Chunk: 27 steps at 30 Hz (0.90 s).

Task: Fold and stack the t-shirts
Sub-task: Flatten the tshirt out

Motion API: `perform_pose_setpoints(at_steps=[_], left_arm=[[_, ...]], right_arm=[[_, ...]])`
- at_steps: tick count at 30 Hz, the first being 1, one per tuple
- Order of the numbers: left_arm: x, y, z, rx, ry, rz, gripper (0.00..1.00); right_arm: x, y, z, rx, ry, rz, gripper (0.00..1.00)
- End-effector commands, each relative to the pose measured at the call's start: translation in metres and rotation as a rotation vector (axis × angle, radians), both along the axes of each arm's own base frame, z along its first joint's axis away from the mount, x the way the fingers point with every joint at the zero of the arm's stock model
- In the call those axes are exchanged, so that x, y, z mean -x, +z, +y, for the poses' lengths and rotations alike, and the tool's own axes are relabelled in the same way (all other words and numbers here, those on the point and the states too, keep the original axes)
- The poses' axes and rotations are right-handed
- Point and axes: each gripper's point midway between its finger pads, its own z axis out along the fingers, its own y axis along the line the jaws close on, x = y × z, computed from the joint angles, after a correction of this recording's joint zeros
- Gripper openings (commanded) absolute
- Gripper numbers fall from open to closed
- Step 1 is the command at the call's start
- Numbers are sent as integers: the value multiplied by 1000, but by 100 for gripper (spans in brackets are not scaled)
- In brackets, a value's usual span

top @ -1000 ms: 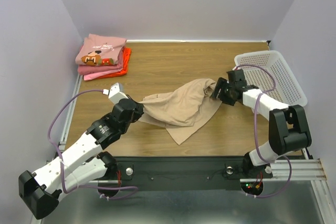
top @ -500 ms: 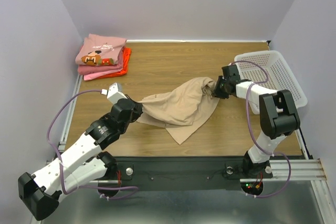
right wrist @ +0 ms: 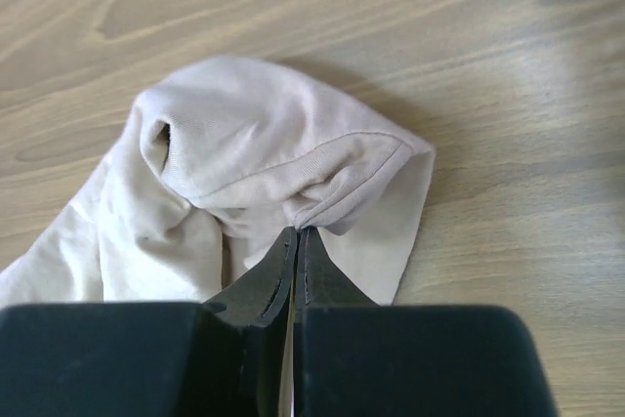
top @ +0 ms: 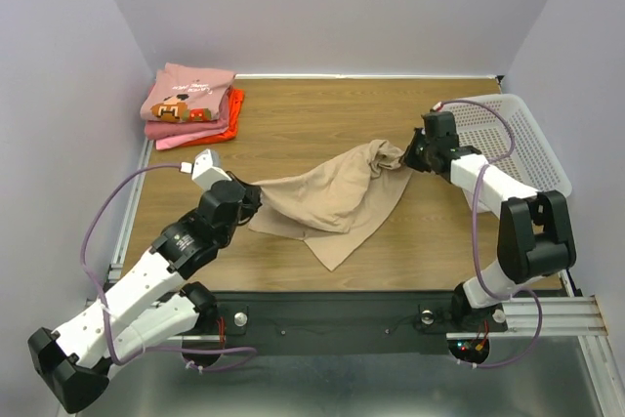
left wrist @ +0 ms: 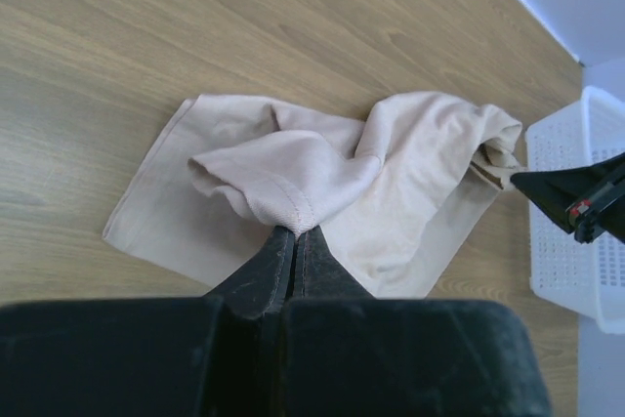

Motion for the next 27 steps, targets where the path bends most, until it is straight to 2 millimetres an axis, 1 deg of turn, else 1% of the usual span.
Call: perform_pose_setpoints(at_steps=[1, 3, 4, 5, 6, 7, 8, 10, 11, 12, 13, 14, 15, 16, 17, 18, 19, 22, 24, 26, 27], left_arm=[[-9, 52, 13, 32, 64, -124, 0], [-11, 64, 19, 25, 89, -152, 0], [-12, 81, 22, 36, 102, -179, 0], [-12, 92, 25, 39, 113, -200, 0], [-14, 104, 32, 34, 147, -225, 0], [-13, 132, 38, 50, 163, -279, 0], [-13, 148, 46, 48, 197, -311, 0], [-11, 181, 56, 39, 217, -373, 0], [-6, 212, 65, 66, 245, -425, 0], [-4, 227, 70, 77, 259, -452, 0], [2, 254, 77, 86, 268, -499, 0], [6, 266, 83, 93, 281, -519, 0], [14, 288, 93, 119, 305, -557, 0], [14, 288, 94, 108, 307, -559, 0], [23, 308, 104, 130, 322, -596, 0], [28, 317, 108, 141, 326, -614, 0], [36, 329, 114, 161, 330, -641, 0], [48, 346, 125, 182, 335, -692, 0], [51, 348, 132, 174, 359, -697, 0], [43, 345, 131, 154, 389, -680, 0], [39, 345, 130, 141, 400, -680, 0]], right_arm=[[-7, 40, 1, -1, 12, -127, 0], [-9, 61, -2, 8, 6, -181, 0], [-12, 86, -7, 18, -16, -245, 0], [-13, 103, -10, 25, -25, -285, 0], [-14, 117, -13, 34, -31, -319, 0], [-15, 154, -17, 34, -53, -396, 0], [-14, 171, -19, 40, -60, -431, 0], [-11, 206, -24, 51, -67, -498, 0], [-7, 242, -29, 48, -88, -573, 0], [-5, 260, -32, 58, -94, -608, 0], [-2, 272, -36, 69, -112, -626, 0], [3, 302, -39, 61, -122, -686, 0], [10, 316, -41, 69, -121, -714, 0], [14, 328, -43, 70, -120, -737, 0], [21, 350, -44, 64, -122, -781, 0], [27, 362, -45, 67, -114, -808, 0], [33, 369, -46, 67, -110, -816, 0], [51, 392, -48, 64, -97, -869, 1], [57, 400, -48, 64, -90, -889, 0], [56, 403, -48, 64, -88, -894, 0], [55, 409, -47, 63, -84, -905, 0]])
